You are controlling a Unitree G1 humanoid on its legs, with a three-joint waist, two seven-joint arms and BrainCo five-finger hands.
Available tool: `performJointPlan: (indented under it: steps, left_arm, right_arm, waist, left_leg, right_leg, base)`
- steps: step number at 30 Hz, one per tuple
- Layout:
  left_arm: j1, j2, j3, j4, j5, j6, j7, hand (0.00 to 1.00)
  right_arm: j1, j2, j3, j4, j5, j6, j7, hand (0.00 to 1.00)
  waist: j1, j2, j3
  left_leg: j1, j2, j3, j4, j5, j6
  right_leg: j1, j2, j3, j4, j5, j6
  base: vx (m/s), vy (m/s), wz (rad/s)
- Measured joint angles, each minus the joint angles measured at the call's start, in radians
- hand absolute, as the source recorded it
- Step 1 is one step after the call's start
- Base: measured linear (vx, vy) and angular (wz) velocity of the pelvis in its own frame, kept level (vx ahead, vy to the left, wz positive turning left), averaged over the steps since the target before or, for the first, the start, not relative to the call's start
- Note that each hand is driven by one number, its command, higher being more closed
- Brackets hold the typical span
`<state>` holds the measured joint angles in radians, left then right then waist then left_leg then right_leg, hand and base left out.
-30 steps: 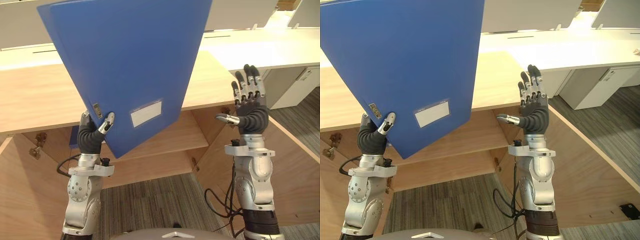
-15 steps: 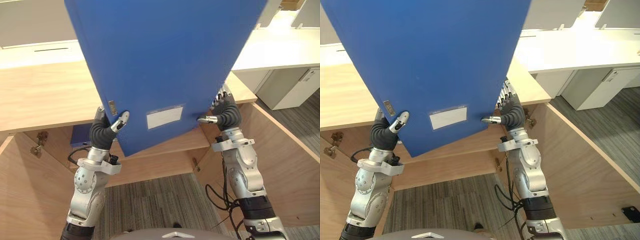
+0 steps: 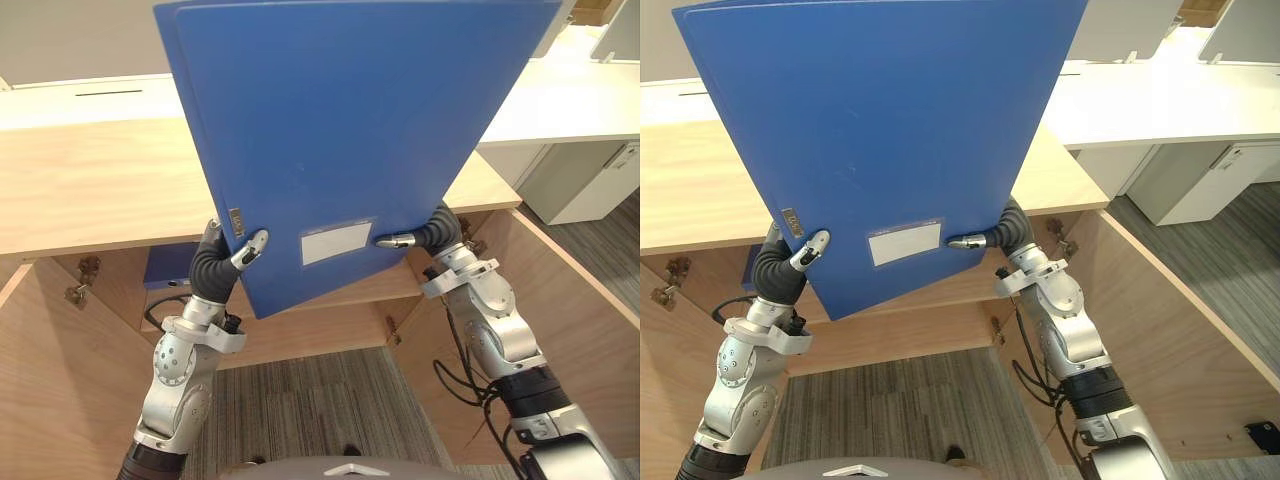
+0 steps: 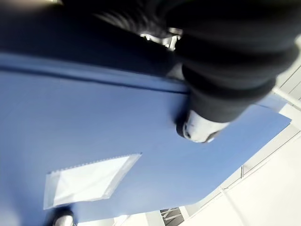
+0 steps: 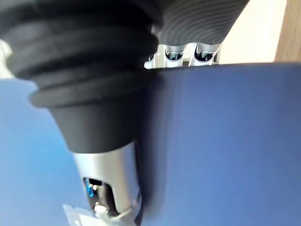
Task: Walk over to the cabinet, pick up the folder, carry it to the office cabinet, place the folder inside the office cabinet, then close the office cabinet door
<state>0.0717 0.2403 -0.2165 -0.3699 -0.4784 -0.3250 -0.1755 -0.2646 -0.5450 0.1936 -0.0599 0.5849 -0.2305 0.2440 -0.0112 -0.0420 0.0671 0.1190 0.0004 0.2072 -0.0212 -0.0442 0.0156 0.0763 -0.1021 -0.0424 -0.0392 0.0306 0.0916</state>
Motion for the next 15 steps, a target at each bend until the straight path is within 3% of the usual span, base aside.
performJointPlan:
  steps: [8,15]
  left_arm:
    - [0.001,0.016,-0.019,0.032,-0.001,-0.024,0.019,1.0]
    - [0.001,0.012,-0.007,0.038,0.002,-0.032,0.041,1.0]
  right_arm:
    - [-0.02,-0.024,0.038,-0.002,-0.001,0.005,0.035,1.0]
    - [-0.02,0.049,0.012,-0.004,-0.05,0.007,0.031,1.0]
  waist:
    - [0.002,-0.004,-0.004]
    - [0.001,-0.004,-0.005]
  left_leg:
    - [-0.012,-0.006,-0.008,0.0,0.007,0.005]
    - [-0.013,-0.008,-0.008,0.0,0.008,0.006]
  right_leg:
    - [-0.009,-0.005,-0.003,0.0,0.005,0.0]
    - [-0.01,-0.007,-0.003,0.0,0.005,0.001]
  base:
    - [-0.03,-0.015,0.02]
    - [-0.02,-0.009,0.0]
